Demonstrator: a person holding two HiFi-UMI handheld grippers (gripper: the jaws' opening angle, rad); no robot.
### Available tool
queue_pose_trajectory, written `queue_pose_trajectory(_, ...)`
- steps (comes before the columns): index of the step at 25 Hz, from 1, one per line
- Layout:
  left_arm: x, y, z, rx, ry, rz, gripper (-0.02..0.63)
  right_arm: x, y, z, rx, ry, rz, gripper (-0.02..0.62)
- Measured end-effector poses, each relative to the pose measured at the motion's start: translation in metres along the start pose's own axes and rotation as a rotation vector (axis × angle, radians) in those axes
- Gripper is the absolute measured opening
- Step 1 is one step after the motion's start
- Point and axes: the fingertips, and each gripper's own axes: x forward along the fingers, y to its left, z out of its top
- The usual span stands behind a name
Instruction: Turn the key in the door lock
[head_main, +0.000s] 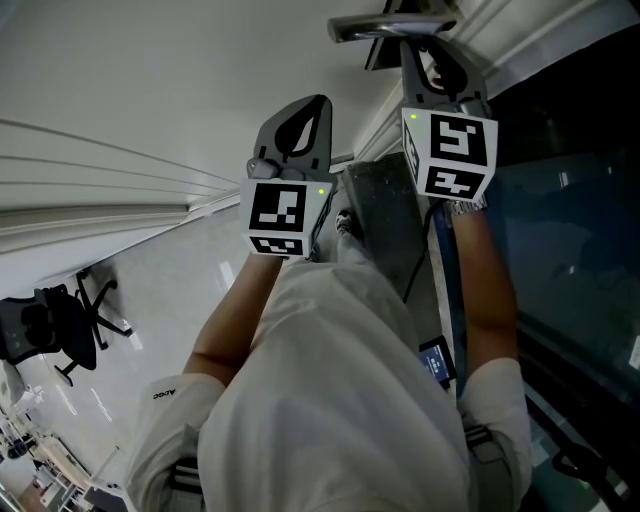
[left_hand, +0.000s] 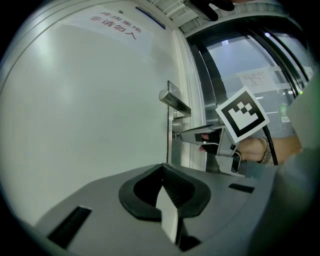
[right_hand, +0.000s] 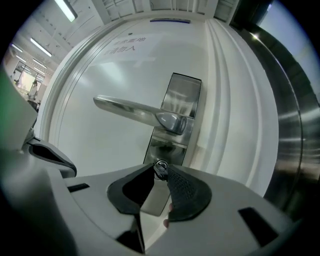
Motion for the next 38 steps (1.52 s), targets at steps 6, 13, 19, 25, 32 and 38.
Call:
queue_pose_trajectory(6,-0.001,0.002,-0.001,0.0,0.005,0.008,0.009,-0.003,-0.003,-0.001,0.11,-0.007,-0.004,0.008)
queue_pose_trajectory(13,-0.001,0.001,-0.002,0.0,0.007,0.009,0.009,-0.002,-0.009,-0.005,0.54,-0.008,0.067,0.008)
queue_pose_trajectory(19,-0.001,0.0,-0.002,0.004,0.006,0.008,0.009,-0.002,-0.014,-0.011,1.042,-0.035,0.132,0.008)
queue_pose_trajectory(25,-0.002,0.0,0.0,0.004,0.004,0.008,0.009,-0.001,-0.016,-0.018,1.565,-0.069,0.243,0.008)
queue_pose_trajectory(32,-0.001,0.001,0.0,0.006,0.003,0.003,0.009,0.002,-0.017,-0.016,1.429,-0.034,0.267,0.009)
queue_pose_trajectory(38,-0.002,0.002,-0.001,0.004,0.007,0.007,0.009,-0.007,-0.01,-0.006,0.89,-0.006,0.24,0.154)
